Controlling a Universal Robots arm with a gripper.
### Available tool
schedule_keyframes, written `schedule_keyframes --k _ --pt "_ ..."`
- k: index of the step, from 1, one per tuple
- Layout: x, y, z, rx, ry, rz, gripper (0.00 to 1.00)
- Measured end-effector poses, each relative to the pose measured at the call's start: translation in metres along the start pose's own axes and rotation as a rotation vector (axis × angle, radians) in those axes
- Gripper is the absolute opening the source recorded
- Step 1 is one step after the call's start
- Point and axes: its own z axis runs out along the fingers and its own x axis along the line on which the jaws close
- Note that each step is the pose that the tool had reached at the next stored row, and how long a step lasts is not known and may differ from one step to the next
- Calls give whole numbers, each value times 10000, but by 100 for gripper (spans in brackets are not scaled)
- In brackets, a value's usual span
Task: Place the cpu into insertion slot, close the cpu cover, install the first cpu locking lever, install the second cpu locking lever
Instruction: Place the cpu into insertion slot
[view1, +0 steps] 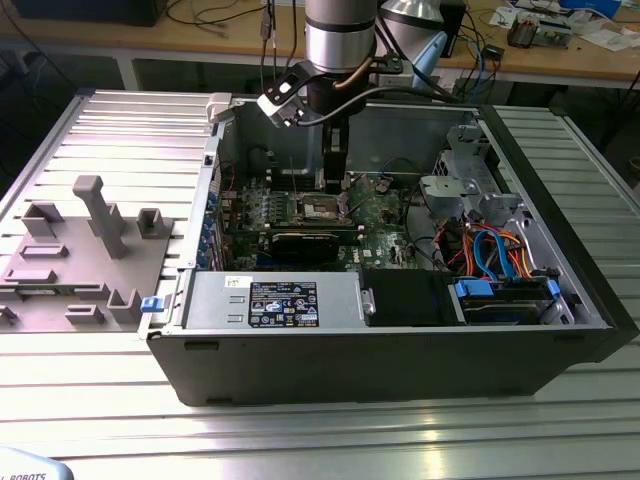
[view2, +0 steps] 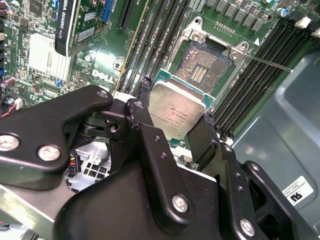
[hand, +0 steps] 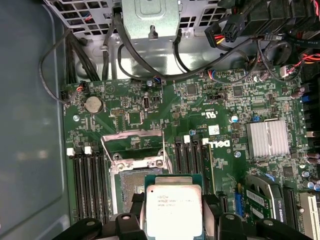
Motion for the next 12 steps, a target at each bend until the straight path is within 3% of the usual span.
schedule_keyframes --k 12 --pt "2 -9 65 0 1 0 54"
